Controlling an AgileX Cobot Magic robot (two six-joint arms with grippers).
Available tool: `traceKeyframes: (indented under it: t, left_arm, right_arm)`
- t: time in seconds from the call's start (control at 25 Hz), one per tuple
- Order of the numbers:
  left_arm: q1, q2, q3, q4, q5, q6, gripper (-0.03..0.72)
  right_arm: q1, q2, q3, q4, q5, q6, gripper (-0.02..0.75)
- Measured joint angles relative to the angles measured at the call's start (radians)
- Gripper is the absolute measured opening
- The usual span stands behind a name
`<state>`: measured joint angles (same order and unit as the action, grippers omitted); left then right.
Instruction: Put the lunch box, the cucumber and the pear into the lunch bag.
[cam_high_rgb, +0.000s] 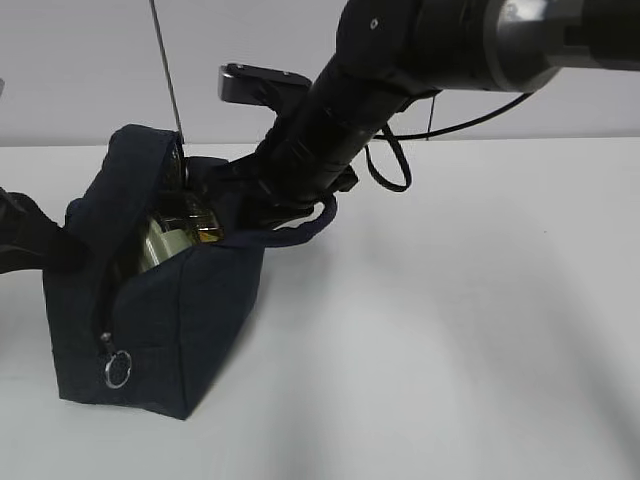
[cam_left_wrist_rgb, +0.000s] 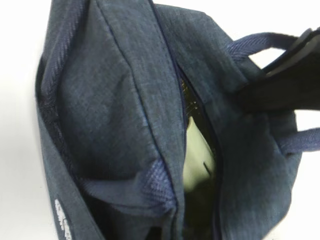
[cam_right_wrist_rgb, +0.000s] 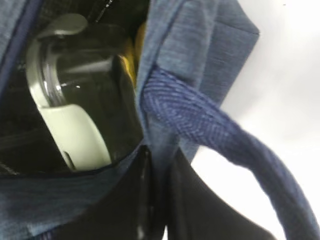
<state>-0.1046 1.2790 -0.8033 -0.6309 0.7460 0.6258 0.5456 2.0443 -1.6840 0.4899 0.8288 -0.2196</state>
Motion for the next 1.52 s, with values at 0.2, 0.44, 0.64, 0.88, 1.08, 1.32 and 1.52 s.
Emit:
traceKeyframes:
  t: [0.2, 0.44, 0.64, 0.88, 1.08, 1.32, 1.52]
  left_arm:
    - [-0.024, 0.077, -0.079, 0.0, 0.032, 0.0, 0.003]
    - [-0.153, 0.214, -0.2, -0.001, 0.023, -0.024, 0.003]
    - [-0.269, 0.311, -0.289, -0.002, 0.003, -0.061, 0.003]
    - [-0.305, 0.324, -0.298, -0.008, -0.012, -0.073, 0.09]
    - [-0.306, 0.314, -0.298, -0.006, -0.009, -0.074, 0.267]
    - [-0.308, 0.19, -0.25, 0.0, -0.084, -0.072, 0.301]
    - [-0.309, 0.027, -0.101, -0.008, -0.219, -0.014, 0.307]
  right_arm:
    - [-0.021, -0.142, 0.175, -0.045, -0.112, 0.04, 0.013]
    - [-0.082, -0.365, 0.458, -0.027, -0.238, -0.009, 0.012]
    - [-0.087, -0.421, 0.53, -0.006, -0.236, -0.042, 0.011]
    - [-0.087, -0.425, 0.538, 0.004, -0.236, -0.104, 0.2]
    - [-0.087, -0.438, 0.538, 0.011, -0.222, -0.118, 0.537]
    - [-0.087, -0.533, 0.538, 0.012, -0.215, -0.14, 0.561]
    - [-0.071, -0.666, 0.556, 0.057, -0.25, -0.218, 0.561]
